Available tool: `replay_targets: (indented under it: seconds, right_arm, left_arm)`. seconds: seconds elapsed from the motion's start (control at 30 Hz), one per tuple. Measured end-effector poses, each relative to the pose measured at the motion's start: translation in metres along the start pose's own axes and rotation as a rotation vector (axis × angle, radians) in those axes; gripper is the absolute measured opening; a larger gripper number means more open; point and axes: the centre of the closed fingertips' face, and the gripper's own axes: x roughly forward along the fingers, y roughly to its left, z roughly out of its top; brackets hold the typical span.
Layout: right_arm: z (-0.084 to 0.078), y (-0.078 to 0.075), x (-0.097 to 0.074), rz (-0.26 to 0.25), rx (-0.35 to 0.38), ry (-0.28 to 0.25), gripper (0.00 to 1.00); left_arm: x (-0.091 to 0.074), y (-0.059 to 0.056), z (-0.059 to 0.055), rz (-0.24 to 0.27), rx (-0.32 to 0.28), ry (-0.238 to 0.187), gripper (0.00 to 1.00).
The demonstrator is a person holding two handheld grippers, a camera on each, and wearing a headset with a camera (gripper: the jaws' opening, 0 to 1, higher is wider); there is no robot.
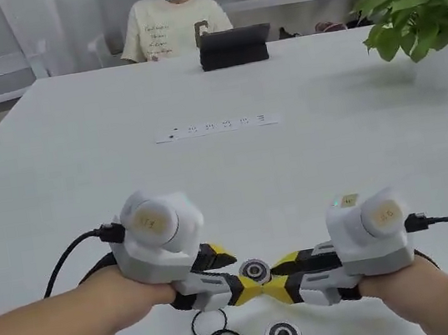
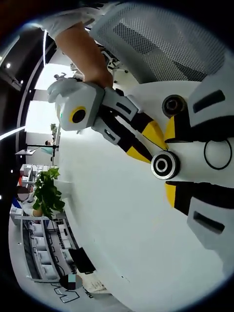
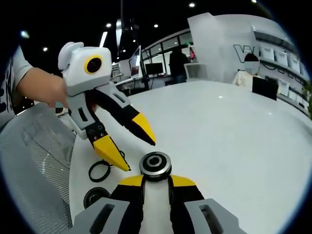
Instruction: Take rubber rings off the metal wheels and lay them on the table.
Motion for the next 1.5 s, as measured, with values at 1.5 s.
replay_targets:
  seconds: [1.5]
  right_arm:
    - [-0.002, -0.007, -0.003, -0.017, 0.278, -0.05, 0.0]
  left_arm:
    - [0.012, 0.002, 0.004, 0.057, 0.082, 0.016, 0.07]
